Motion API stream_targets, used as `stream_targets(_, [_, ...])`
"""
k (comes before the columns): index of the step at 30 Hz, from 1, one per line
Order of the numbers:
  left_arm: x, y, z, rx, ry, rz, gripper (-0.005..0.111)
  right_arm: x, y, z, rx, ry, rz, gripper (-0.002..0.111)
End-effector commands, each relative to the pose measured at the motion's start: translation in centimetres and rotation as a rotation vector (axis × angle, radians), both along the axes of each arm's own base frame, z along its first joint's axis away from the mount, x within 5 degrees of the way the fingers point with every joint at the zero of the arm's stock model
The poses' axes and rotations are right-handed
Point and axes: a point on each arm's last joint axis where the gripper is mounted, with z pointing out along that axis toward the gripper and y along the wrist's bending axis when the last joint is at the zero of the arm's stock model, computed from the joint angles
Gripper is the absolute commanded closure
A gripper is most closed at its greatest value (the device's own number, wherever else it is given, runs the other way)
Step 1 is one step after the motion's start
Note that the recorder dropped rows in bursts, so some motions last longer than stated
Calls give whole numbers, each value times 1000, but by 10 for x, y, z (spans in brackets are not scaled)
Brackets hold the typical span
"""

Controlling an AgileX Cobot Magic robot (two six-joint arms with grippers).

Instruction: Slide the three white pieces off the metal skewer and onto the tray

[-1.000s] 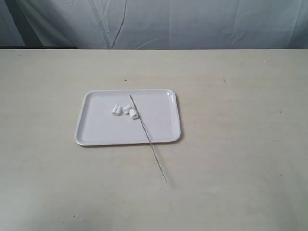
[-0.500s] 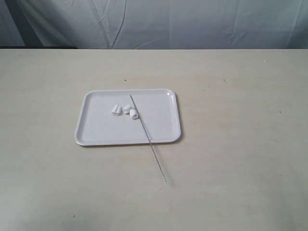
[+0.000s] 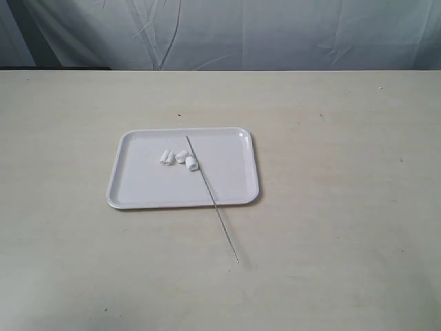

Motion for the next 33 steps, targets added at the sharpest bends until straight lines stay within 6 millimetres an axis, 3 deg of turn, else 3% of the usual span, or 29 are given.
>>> stream_targets(1, [0, -1, -1, -39, 0, -1, 107, 0, 0, 0, -8, -12, 2, 109])
stream_targets(33, [0, 0, -1, -29, -1, 0, 107, 0, 0, 0, -6, -14, 2, 109])
